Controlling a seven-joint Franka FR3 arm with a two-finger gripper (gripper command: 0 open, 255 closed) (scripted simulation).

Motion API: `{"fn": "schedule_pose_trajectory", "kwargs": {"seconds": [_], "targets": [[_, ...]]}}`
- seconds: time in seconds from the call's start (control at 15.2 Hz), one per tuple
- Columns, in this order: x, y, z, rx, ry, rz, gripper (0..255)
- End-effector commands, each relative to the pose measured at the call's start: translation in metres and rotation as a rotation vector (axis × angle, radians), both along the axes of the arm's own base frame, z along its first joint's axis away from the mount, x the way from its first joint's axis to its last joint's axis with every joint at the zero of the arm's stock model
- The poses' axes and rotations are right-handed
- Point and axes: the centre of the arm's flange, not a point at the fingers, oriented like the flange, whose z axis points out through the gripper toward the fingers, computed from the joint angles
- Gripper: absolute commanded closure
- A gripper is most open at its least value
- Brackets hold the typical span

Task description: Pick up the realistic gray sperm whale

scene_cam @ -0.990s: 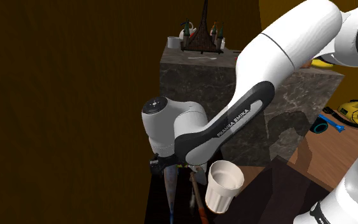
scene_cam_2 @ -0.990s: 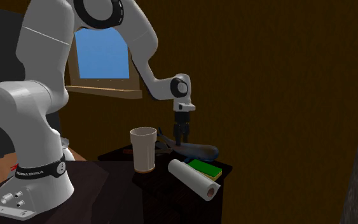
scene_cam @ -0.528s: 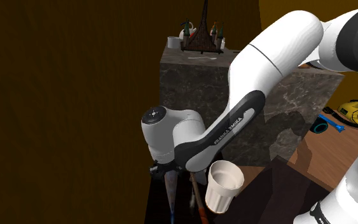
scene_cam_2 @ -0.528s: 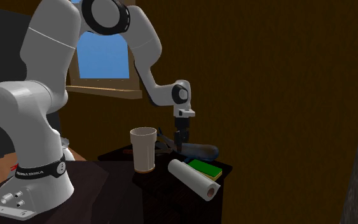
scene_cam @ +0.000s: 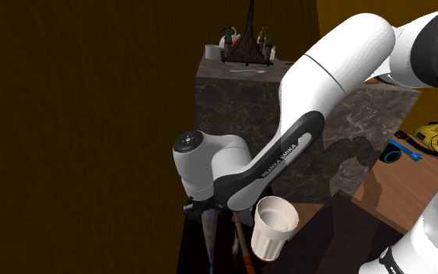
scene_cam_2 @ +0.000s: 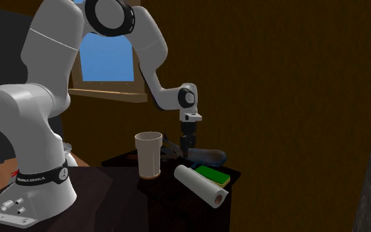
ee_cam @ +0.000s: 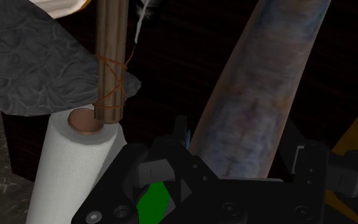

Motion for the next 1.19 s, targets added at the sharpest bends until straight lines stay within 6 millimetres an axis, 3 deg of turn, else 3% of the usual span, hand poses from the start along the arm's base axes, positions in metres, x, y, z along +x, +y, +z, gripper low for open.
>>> {"fn": "schedule_pose_trajectory", "kwargs": {"seconds": [0.0, 0.99, 1.12], "targets": [[0.001, 0.0, 0.0, 0.002, -0.001, 0.0, 255], [0.001, 0.0, 0.079, 0.002, -0.001, 0.0, 255], [0.001, 0.0, 0.08, 0.002, -0.001, 0.0, 255]]}}
